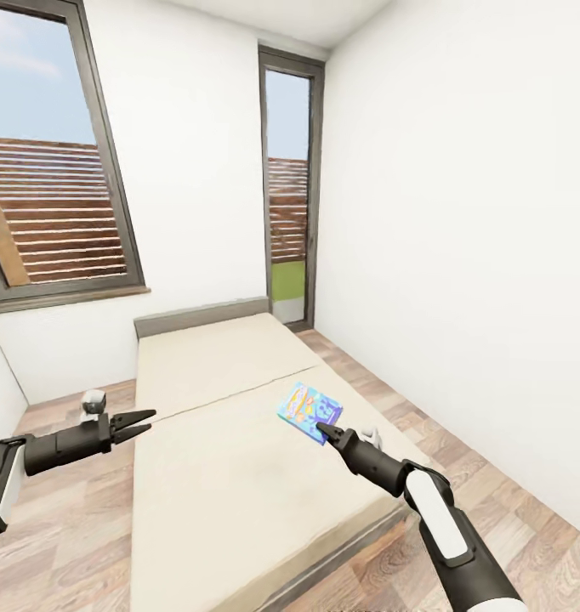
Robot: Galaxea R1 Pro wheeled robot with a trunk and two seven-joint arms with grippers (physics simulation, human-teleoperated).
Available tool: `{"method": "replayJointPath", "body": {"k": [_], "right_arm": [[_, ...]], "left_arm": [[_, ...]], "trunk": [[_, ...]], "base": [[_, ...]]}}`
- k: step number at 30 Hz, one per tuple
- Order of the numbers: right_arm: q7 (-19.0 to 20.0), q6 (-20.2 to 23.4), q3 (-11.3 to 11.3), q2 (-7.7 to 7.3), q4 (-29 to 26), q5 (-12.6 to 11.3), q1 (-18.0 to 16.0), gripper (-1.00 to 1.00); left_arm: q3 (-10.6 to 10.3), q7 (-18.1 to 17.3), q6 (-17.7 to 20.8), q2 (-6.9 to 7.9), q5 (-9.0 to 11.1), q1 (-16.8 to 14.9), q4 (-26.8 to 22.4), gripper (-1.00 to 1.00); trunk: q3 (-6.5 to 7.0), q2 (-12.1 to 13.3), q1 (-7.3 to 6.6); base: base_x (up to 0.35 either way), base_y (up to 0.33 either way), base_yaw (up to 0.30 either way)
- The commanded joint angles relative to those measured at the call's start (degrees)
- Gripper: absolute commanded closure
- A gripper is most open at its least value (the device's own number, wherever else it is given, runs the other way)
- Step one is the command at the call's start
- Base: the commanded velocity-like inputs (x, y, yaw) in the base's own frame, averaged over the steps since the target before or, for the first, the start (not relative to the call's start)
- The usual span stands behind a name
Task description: Put all the toys in the child's room - the three board games (two on the bed and one on the table), the two jigsaw puzzles on the table, and the tennis ball on the table - inside the toy box on the table in the child's room.
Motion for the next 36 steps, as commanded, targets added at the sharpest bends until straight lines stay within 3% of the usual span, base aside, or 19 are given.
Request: {"method": "replayJointPath", "body": {"k": [1, 17, 22, 30, 36], "right_arm": [[0.1, 0.3, -0.1, 0.01, 0.0, -0.2, -0.1, 1.0], [2.7, 0.0, -0.4, -0.12, 0.9, 0.0, -0.2, 1.0], [3.2, 0.0, -1.7, -0.05, 2.3, -0.1, -0.2, 1.0], [4.6, 0.0, -2.5, -0.09, 2.9, -0.1, -0.2, 1.0], [6.6, 0.2, -5.0, -0.12, 2.9, 0.1, -0.2, 1.0]], "left_arm": [[0.1, -0.2, 0.7, 0.08, 0.1, 0.0, 0.1, -1.0], [-0.7, -0.1, 0.7, 0.38, -0.2, -0.1, 3.9, -1.0], [-2.0, -0.1, 0.9, 0.54, -0.1, -0.2, 4.0, -1.0], [-2.4, 0.0, 0.7, 0.27, -0.2, -0.2, 4.0, -1.0], [-2.6, 0.2, 0.6, 0.2, -0.2, -0.2, 4.0, -1.0]], "trunk": [[0.09, 0.3, -0.21], [2.96, 6.8, -3.72], [3.86, 8.8, -4.82], [5.3, 12.0, -6.58], [6.43, 14.4, -7.9]], "base": [[0.0, 0.0, -0.279], [-0.095, 0.0, -0.28], [-0.011, 0.0, -0.279], [-0.001, 0.0, -0.279], [0.0, 0.0, -0.279]]}}
